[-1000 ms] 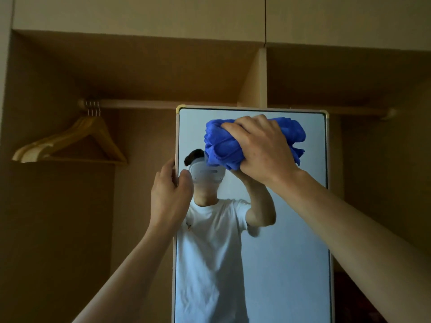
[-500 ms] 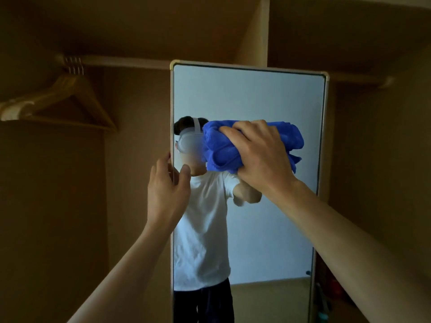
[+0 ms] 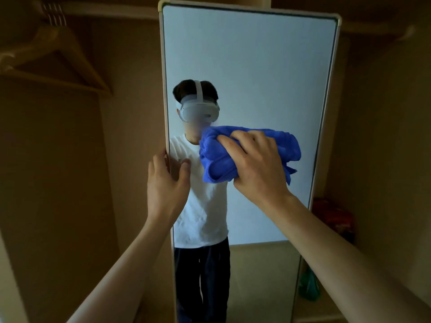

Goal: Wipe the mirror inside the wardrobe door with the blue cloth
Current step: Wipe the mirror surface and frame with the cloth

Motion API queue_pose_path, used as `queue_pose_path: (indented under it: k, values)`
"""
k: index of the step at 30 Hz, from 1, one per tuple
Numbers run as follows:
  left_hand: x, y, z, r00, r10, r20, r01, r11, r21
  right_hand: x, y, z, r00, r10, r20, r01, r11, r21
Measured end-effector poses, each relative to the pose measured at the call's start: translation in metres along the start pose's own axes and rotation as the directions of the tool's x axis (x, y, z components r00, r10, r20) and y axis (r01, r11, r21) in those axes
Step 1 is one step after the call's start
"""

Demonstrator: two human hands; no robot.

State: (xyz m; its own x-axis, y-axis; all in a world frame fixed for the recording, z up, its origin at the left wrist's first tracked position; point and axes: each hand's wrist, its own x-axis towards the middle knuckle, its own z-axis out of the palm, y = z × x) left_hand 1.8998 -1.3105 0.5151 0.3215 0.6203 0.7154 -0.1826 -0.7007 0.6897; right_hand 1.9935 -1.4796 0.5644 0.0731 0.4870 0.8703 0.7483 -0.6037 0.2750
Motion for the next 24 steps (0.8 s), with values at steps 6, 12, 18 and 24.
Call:
queue_pose_path:
  k: [6, 12, 18, 24]
  values:
    - [-0.036, -0.025, 0.009, 0.995, -0.099, 0.002, 0.099, 0.995, 0.000, -0.041, -0.011, 0.018, 1.000, 0.019, 0.005, -0.019, 1.000, 0.021]
    - [-0.103, -0.067, 0.014, 0.981, -0.177, 0.081, 0.176, 0.984, 0.013, -0.088, -0.022, 0.042, 1.000, 0.019, 0.012, -0.019, 0.999, 0.033]
    - [-0.127, -0.084, 0.016, 0.972, -0.222, 0.080, 0.223, 0.975, -0.001, -0.138, -0.036, 0.066, 0.999, 0.017, 0.031, -0.019, 0.998, 0.067]
    - [-0.147, -0.098, 0.015, 0.970, -0.224, 0.095, 0.226, 0.974, -0.012, -0.187, -0.051, 0.083, 0.995, 0.007, 0.103, -0.016, 0.996, 0.086]
